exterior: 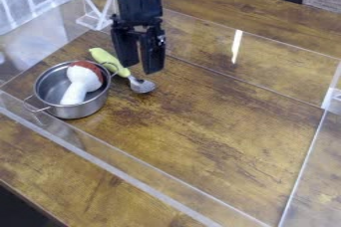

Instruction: Put the mushroom in the silver pot

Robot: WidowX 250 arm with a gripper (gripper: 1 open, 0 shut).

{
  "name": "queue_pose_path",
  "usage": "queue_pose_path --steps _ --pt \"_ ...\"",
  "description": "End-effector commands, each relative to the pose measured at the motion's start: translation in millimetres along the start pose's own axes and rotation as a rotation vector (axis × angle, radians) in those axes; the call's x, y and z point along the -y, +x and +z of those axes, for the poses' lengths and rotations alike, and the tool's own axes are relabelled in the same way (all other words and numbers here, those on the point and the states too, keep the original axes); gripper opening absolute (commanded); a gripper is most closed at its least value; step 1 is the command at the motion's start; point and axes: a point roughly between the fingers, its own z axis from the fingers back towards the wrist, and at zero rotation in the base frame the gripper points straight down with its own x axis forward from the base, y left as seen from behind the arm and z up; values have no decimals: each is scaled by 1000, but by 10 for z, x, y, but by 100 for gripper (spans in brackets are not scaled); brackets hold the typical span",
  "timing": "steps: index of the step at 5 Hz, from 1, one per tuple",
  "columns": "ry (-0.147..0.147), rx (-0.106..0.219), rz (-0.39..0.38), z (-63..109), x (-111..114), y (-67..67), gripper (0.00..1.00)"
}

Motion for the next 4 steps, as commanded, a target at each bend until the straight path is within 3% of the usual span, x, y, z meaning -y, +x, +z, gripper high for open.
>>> queue_pose_path --steps 1,2,4 --pt "46 103 -33 393 122 -19 100" --pt "37 106 -47 396 195 -47 100" --pt "22 121 21 477 372 118 100"
